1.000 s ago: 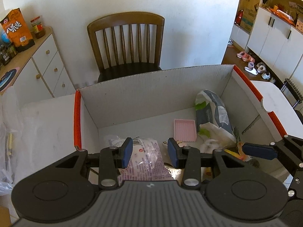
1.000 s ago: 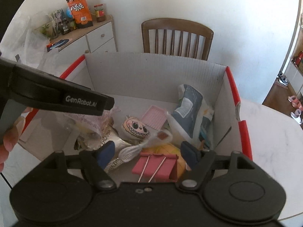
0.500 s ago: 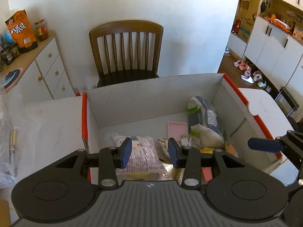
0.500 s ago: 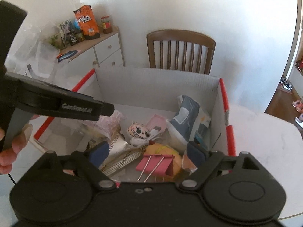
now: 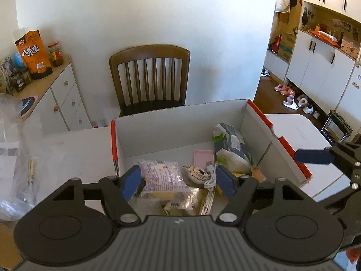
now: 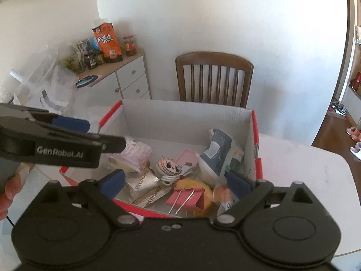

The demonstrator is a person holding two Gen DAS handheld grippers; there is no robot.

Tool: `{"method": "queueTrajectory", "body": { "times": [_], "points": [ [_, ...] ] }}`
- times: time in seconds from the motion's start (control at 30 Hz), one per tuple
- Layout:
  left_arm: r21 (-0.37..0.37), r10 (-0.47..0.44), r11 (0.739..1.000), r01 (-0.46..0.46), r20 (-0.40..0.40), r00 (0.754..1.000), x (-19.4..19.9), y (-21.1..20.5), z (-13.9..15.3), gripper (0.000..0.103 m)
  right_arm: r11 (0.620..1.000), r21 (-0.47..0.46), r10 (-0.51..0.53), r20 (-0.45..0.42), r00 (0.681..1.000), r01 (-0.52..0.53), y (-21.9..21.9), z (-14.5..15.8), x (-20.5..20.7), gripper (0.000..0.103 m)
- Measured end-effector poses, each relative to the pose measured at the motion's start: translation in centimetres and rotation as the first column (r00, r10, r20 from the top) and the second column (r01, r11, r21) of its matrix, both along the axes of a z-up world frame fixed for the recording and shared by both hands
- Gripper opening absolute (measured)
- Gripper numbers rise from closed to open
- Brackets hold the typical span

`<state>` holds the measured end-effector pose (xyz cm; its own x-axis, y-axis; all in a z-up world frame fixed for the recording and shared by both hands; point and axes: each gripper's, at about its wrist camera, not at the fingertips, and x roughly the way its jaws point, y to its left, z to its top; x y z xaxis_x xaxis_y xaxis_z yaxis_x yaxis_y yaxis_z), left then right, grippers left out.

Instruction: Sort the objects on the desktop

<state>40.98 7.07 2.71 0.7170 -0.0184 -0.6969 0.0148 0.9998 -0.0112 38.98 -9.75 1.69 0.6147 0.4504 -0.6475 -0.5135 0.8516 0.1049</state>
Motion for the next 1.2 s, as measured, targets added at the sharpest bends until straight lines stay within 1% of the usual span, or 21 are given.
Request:
{"method": "queueTrajectory", "body": {
  "times": [0.1,0.17,0.2,0.23,0.33,0.47,0.93,1.2],
  "points": [
    [0.007,-0.003,1.000,0.003,0.009,1.000,-1.1,-0.2,0.2,0.077,1.000,0.011,-0.003,0.011,1.000,0.003,-0.4,0.5,-0.7,0.101],
    [-0.005,0.000,1.000,0.000,0.011,1.000,-1.8,-0.1,0.4,0.078,1.000,0.019,-0.003,0.017,1.000,0.002,-0.6,0.8,-1.2,0.101],
    [-0.013,0.002,1.000,-0.002,0.016,1.000,-2.1,0.0,0.5,0.083,1.000,0.021,-0.004,0.019,1.000,0.004,-0.7,0.9,-1.4,0.101],
    [-0.019,0.004,1.000,-0.003,0.021,1.000,-2.5,0.0,0.6,0.085,1.000,0.021,-0.007,0.022,1.000,0.007,-0.9,1.1,-1.6,0.102],
    [-0.021,0.016,1.000,-0.015,0.033,0.999,-3.5,0.0,1.0,0.087,1.000,0.022,-0.012,0.035,0.999,0.011,-1.3,1.6,-2.4,0.102],
    [-0.028,0.030,0.999,-0.028,0.045,0.999,-5.0,0.0,1.5,0.101,0.999,0.035,-0.016,0.046,0.999,0.014,-1.9,2.2,-3.4,0.102],
    [-0.082,0.052,0.995,-0.049,0.043,0.998,-9.9,0.3,2.1,0.103,0.998,0.057,-0.010,0.071,0.997,0.006,-3.6,3.3,-8.0,0.103],
    [-0.077,0.062,0.995,-0.059,0.038,0.997,-12.3,0.5,2.0,0.103,0.997,0.081,-0.012,0.053,0.999,0.007,-4.4,3.5,-9.6,0.103]
  ]
}}
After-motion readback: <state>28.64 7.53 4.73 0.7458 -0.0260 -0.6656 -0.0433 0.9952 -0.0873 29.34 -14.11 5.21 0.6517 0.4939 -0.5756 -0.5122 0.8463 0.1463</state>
